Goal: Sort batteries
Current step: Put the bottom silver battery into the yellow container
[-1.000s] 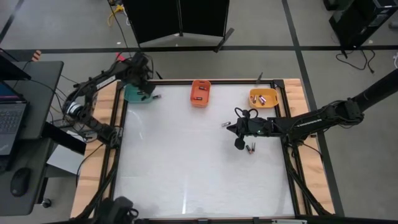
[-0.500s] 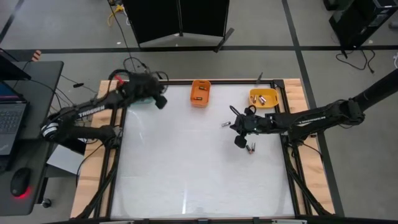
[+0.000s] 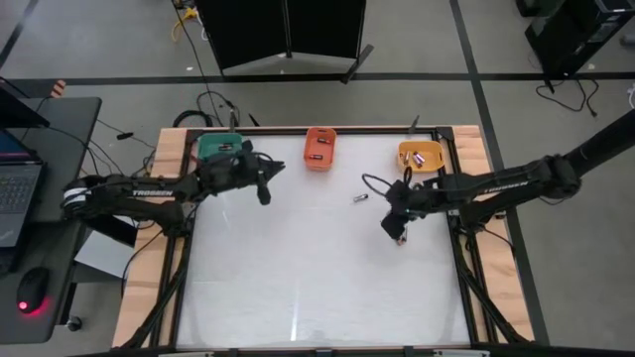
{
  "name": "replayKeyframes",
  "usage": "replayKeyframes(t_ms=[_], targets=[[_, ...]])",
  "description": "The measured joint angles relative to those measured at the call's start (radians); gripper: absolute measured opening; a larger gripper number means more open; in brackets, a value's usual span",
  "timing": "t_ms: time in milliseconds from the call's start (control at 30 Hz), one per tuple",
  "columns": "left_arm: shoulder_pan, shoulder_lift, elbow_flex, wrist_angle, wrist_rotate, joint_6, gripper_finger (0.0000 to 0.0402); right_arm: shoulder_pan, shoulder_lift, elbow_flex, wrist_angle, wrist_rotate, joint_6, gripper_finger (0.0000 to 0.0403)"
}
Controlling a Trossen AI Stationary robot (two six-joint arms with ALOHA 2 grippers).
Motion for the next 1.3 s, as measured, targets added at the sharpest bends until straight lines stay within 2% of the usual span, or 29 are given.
replayKeyframes(t_ms=[267,533,700,933,1100,1300], targets=[[-0.019,0.0,-0.041,0.134,-0.001,0.017,0.0051,0.052,0.071,0.0,-0.253,-0.014,0.264,0.004],[-0.025,0.001,-0.044,0.104,-0.001,0.03,0.0051,0.052,0.153,0.0,-0.209,-0.099,0.305,0.0053],[-0.029,0.002,-0.044,0.093,-0.001,0.049,0.0051,0.052,0.199,0.0,-0.172,-0.136,0.309,0.0099],[-0.029,0.054,-0.044,0.114,-0.001,0.054,0.0051,0.046,0.21,0.0,-0.168,-0.162,0.419,0.016],[-0.029,0.146,-0.044,0.171,-0.001,0.055,0.0051,0.035,0.217,0.0,-0.148,-0.152,0.436,0.0167],[-0.029,0.262,-0.044,0.317,-0.001,0.115,0.0051,0.023,0.217,-0.001,-0.173,-0.15,0.51,0.0161]])
